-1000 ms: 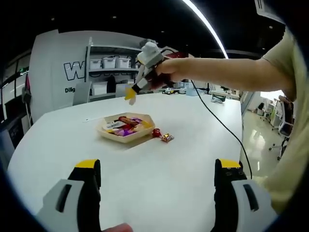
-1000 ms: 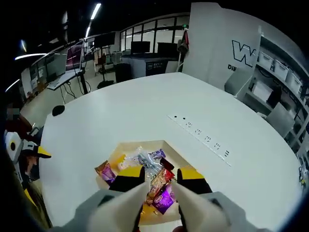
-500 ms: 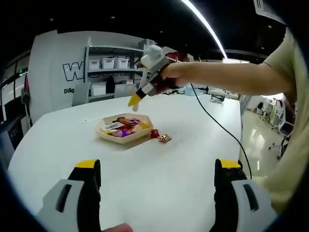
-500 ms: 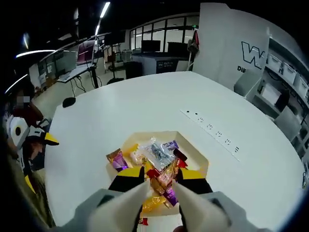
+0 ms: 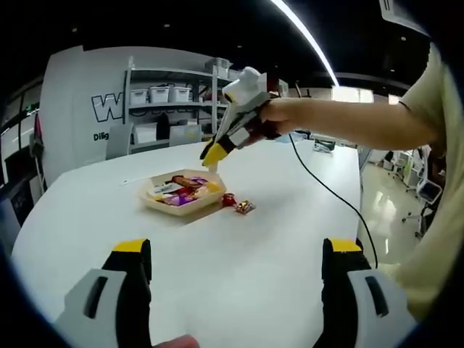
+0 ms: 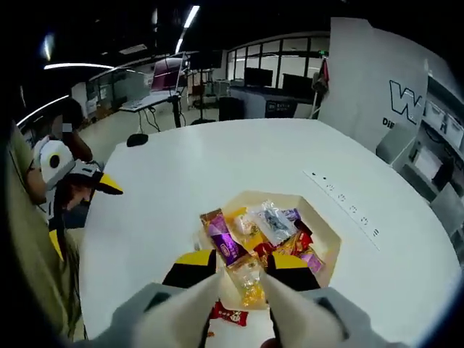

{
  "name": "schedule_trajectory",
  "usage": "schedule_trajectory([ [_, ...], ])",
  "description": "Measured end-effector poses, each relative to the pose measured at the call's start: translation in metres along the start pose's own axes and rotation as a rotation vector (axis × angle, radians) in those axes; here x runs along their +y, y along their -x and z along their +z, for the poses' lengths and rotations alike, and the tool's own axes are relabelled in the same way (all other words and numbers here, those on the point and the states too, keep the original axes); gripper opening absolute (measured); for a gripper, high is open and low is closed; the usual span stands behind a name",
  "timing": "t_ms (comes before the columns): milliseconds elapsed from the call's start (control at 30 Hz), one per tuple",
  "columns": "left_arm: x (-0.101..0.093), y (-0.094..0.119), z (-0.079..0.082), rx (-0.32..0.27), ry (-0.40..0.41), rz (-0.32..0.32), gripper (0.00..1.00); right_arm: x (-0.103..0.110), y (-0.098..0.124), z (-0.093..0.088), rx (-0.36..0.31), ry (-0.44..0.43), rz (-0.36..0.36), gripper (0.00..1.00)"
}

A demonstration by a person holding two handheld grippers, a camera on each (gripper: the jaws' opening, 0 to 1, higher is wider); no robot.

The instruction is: Place the target food into the container with the food tongs after gripping and lifting it, then release it inside without dropping or visibly crushing the food.

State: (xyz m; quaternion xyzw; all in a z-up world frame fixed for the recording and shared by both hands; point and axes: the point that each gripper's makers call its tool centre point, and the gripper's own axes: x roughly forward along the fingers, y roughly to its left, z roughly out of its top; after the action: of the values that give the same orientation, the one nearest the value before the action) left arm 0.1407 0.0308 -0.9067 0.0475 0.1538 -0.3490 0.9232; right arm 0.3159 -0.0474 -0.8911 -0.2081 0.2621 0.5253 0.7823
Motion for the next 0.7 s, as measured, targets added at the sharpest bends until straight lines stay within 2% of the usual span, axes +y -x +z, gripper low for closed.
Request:
schedule_trajectory([
  [400,-0.002,-0.002,0.000,0.002,-0.004,-0.004,0.95,0.032,0.011,-0.016,-0.049,0.067,0.098,0.23],
  [700,-0.003,-0.004,-0.002,0.006,-0.001,-0.010,0.95,0.042,0.013,-0.030,-0.048,0.081,0.138,0.23],
])
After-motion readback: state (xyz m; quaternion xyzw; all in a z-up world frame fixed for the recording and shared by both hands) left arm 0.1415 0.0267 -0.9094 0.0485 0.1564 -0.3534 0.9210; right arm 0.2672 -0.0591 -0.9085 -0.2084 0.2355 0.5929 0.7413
